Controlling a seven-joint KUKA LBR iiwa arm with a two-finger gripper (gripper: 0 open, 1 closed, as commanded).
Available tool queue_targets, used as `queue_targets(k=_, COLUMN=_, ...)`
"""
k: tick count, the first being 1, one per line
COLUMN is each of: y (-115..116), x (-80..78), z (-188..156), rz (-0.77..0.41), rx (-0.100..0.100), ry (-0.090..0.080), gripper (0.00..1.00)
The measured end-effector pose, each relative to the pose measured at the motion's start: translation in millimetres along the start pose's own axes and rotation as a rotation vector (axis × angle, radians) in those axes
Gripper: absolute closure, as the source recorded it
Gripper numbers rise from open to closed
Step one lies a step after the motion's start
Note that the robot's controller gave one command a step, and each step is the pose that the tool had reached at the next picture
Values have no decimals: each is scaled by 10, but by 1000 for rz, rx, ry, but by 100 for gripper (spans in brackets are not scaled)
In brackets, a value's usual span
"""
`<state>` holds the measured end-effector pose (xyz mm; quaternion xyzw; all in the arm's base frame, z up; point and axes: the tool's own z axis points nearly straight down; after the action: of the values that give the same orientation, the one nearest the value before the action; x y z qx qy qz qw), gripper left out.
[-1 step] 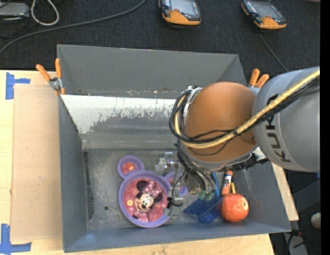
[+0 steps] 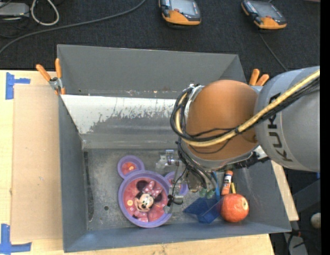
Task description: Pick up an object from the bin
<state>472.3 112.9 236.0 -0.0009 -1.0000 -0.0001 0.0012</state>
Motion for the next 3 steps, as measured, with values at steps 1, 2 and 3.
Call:
queue_targets(k=1, y=-469, x=-243, z=943, rz=-39, rx=0, ry=-2, gripper=0)
queue_targets(k=2, y=-803, x=-707, z=1698, rz=18, rx=-5, ry=-9, gripper=0)
queue_targets(k=3, y=-1019, x=-779, z=1652, rz=-280, rx=-3, ry=-11, gripper=0)
